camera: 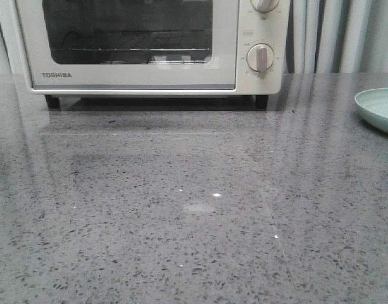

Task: Put bread in oven
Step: 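Pull the oven door down and open with the left gripper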

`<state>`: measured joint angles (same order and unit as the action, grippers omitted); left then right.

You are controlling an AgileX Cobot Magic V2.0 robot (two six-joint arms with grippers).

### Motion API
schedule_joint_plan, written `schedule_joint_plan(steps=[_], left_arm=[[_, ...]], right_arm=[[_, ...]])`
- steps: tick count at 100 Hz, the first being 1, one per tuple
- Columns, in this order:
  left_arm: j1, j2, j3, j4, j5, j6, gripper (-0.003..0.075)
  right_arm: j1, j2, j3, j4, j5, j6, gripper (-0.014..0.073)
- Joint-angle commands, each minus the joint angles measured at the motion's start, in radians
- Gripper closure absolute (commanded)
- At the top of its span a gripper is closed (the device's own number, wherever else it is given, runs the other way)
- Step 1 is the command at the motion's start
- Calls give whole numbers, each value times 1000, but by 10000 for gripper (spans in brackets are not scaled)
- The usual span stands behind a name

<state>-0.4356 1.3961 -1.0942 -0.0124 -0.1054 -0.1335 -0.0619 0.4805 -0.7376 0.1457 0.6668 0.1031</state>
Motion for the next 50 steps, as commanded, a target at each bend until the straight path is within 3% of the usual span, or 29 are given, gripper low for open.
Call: schedule_joint_plan(steps=[1, 50], left_arm=[[-9, -5, -42, -8, -122, -2, 741], [-9, 64, -42, -8, -73, -2, 741]], right_arm=[[-5, 13, -36, -3, -64, -12, 641], [-5, 13, -40, -3, -74, -12, 641]])
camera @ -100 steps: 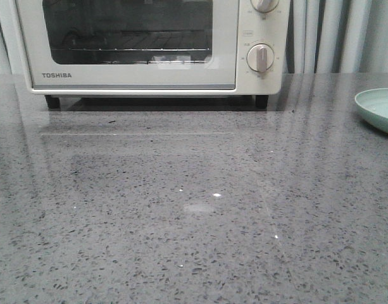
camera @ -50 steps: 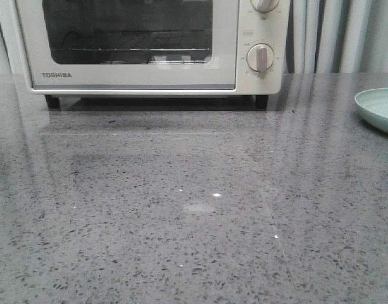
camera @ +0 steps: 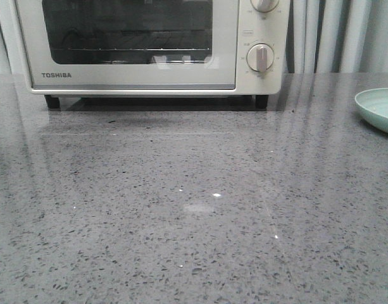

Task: Put bread in oven
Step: 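Pull the oven door down and open with the left gripper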

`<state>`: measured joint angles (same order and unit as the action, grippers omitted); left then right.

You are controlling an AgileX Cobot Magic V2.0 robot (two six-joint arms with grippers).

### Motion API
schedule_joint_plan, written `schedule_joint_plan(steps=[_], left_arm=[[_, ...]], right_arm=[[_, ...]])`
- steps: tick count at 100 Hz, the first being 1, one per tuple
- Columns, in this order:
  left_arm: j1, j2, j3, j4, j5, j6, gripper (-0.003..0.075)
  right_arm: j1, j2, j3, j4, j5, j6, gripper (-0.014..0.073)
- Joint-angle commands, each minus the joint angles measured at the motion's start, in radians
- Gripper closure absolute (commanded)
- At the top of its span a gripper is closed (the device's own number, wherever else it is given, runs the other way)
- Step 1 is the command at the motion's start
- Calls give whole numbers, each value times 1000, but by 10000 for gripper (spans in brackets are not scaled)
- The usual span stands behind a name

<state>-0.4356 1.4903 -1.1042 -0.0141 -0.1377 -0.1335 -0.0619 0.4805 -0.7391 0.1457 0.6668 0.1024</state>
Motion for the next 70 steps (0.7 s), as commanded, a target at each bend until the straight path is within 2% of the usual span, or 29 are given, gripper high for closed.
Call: schedule_joint_plan(steps=[1, 39, 54, 70], left_arm=[[-9, -30, -32, -7, -38, -2, 741], [-23, -35, -17, -22, 147, -2, 741], [-48, -83, 66, -65, 138, -2, 741], [-87, -219, 157, -78, 130, -2, 741]], right_arm=[[-5, 13, -38, -3, -74, -11, 641], [-5, 13, -38, -3, -79, -11, 641], [-5, 11, -38, -3, -48, -11, 641], [-5, 11, -33, -3, 40, -11, 641]])
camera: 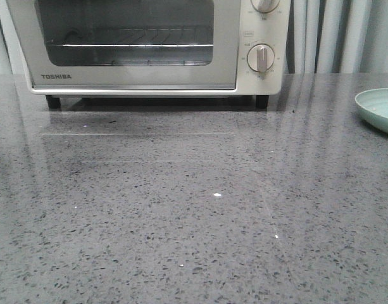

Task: Put bread in oven
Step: 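Pull the oven door down and open with the left gripper, then move the right gripper over the croissant on the green plate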

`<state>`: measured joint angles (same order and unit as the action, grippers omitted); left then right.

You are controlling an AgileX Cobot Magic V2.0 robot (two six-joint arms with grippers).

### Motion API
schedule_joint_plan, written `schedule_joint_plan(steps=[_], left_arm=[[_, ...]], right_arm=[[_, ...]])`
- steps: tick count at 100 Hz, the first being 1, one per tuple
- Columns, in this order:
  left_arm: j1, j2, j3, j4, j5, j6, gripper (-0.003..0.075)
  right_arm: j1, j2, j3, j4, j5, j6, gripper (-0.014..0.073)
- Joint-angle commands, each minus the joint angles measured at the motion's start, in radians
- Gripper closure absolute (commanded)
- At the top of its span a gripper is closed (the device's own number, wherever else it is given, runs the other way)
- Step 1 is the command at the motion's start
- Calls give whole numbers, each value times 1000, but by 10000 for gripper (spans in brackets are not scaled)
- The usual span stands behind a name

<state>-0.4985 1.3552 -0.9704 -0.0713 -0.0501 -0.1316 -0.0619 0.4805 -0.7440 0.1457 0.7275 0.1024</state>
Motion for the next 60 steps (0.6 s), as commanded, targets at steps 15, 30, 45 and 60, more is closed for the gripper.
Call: schedule_joint_plan(steps=[15, 30, 45, 60], left_arm=[[-78, -262, 34, -34, 196, -3, 742], [-166, -452, 34, -34, 226, -3, 742], [-207, -571, 34, -17, 260, -3, 742], [-207, -654, 34, 63, 322, -3, 742]], right_arm=[[-5, 11, -28, -3, 18, -11, 641], [-5, 11, -25, -3, 84, -11, 641], [-5, 13, -23, -3, 74, -11, 641], [-5, 20, -23, -3, 66, -11, 641]])
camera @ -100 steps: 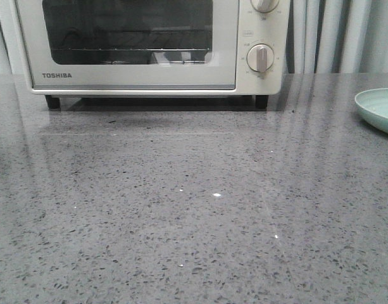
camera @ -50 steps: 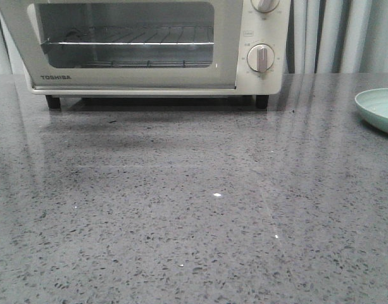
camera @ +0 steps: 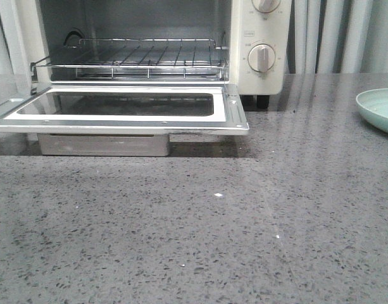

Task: Put bread in oven
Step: 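Move the right gripper over the croissant on the green plate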

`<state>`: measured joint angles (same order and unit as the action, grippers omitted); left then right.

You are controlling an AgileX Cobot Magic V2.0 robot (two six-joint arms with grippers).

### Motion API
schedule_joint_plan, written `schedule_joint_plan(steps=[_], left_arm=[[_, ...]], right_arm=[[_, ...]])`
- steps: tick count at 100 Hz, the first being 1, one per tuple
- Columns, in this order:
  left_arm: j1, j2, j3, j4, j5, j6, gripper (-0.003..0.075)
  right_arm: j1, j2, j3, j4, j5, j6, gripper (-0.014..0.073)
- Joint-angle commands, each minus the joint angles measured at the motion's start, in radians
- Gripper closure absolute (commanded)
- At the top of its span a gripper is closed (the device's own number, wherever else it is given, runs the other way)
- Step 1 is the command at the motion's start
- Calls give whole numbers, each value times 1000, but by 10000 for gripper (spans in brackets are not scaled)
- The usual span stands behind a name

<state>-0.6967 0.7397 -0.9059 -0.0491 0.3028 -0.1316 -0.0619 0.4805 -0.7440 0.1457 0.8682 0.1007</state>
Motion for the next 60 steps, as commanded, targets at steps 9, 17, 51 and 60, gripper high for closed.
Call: schedule_joint_plan(steps=[9, 17, 51, 60], left_arm=[[-8, -72, -31, 82, -15, -3, 742], [-6, -91, -31, 120, -2, -8, 742], [139, -106, -31, 193, 4, -9, 742], [179, -106, -31, 197, 17, -9, 742]], right_arm=[[-5, 46, -23, -3, -76, -9, 641], [-5, 82, -32, -3, -81, -9, 641], [-5, 323, -171, -12, -87, -9, 640], [-5, 386, -229, -25, -85, -12, 638]])
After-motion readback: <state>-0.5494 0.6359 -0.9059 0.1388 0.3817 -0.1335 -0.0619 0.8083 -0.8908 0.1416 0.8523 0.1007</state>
